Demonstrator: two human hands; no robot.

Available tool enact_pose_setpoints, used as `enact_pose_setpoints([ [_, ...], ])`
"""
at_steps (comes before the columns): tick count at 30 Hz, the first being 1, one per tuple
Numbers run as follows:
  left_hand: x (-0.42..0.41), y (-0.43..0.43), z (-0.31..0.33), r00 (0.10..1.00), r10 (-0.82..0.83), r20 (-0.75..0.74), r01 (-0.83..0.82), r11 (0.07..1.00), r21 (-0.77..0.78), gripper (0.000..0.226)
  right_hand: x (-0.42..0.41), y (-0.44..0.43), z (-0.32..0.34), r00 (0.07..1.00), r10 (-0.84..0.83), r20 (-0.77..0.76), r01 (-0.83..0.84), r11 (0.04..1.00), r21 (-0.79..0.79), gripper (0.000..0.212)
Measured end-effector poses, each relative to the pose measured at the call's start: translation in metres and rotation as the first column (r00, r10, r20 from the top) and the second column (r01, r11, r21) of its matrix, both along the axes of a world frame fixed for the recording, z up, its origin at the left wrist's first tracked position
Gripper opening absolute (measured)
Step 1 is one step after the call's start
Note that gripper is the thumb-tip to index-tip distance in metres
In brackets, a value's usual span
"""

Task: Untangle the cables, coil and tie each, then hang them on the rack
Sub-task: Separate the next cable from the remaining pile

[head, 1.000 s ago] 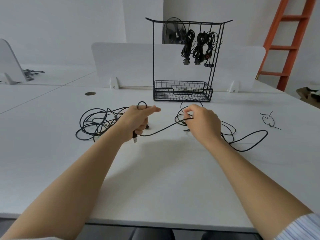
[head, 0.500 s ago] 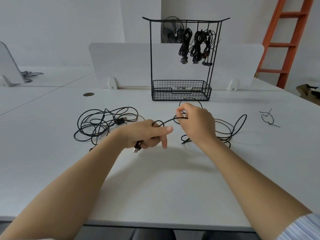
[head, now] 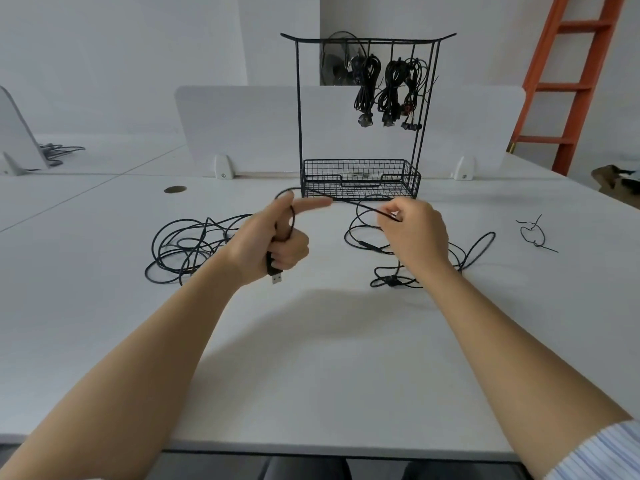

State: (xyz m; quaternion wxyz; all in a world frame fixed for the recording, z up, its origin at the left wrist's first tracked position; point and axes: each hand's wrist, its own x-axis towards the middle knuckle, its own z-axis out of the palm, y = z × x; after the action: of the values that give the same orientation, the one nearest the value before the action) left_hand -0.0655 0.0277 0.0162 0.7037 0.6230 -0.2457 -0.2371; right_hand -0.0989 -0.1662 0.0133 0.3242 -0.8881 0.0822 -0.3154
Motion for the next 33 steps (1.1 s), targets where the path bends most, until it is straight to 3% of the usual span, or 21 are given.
enact_pose_setpoints([
  [5, -0.002, 0.003, 0.008, 0.998, 0.001, -0.069, -0.02, 0.961, -0.276, 0.045, -0.001, 0.008, -0.002, 0.982, 0.11, -0.153, -0.134, 0.978, -0.157, 0.026],
  [8, 0.002, -0.002, 0.005, 0.972, 0.219, -0.086, -0.234, 0.927, -0.293, 0.042, -0.005, 0.013, -0.002, 0.948, 0.192, -0.255, -0.252, 0.94, -0.229, 0.04],
  [12, 0.014, -0.005, -0.004, 0.824, 0.51, -0.247, -0.566, 0.766, -0.305, 0.052, -0.007, 0.021, -0.007, 0.887, 0.248, -0.39, -0.397, 0.842, -0.366, 0.031],
  [16, 0.02, 0.006, -0.002, 0.757, 0.395, -0.52, -0.633, 0.64, -0.436, 0.062, -0.004, 0.02, -0.009, 0.926, 0.18, -0.332, -0.297, 0.89, -0.345, 0.036],
  [18, 0.017, 0.009, 0.001, 0.746, 0.327, -0.58, -0.624, 0.647, -0.438, 0.06, 0.0, 0.014, -0.008, 0.965, 0.122, -0.234, -0.166, 0.969, -0.181, 0.025],
  [21, 0.014, 0.011, 0.005, 0.772, 0.412, -0.484, -0.579, 0.769, -0.269, 0.049, 0.004, 0.004, -0.002, 0.999, 0.046, -0.017, -0.041, 0.971, 0.235, 0.016],
  [23, 0.012, 0.009, 0.006, 0.82, 0.49, -0.295, -0.533, 0.842, -0.082, 0.05, 0.004, 0.003, 0.002, 0.994, 0.084, 0.072, -0.108, 0.867, 0.486, 0.014],
  [25, 0.008, 0.003, 0.005, 0.871, 0.489, -0.057, -0.478, 0.867, 0.137, 0.05, 0.001, 0.007, 0.005, 0.987, 0.128, 0.101, -0.163, 0.756, 0.634, 0.01],
  [28, 0.001, -0.005, 0.002, 0.916, 0.331, 0.227, -0.4, 0.788, 0.467, 0.053, -0.001, 0.01, 0.008, 0.977, 0.152, 0.148, -0.212, 0.719, 0.662, 0.012],
  [31, -0.004, -0.007, 0.001, 0.931, 0.145, 0.336, -0.345, 0.653, 0.674, 0.076, -0.003, 0.014, 0.01, 0.975, 0.13, 0.182, -0.204, 0.848, 0.489, 0.011],
  [33, -0.007, -0.009, -0.001, 0.925, 0.026, 0.378, -0.332, 0.538, 0.775, 0.068, -0.007, 0.017, 0.009, 0.976, 0.128, 0.176, -0.186, 0.912, 0.367, 0.01],
])
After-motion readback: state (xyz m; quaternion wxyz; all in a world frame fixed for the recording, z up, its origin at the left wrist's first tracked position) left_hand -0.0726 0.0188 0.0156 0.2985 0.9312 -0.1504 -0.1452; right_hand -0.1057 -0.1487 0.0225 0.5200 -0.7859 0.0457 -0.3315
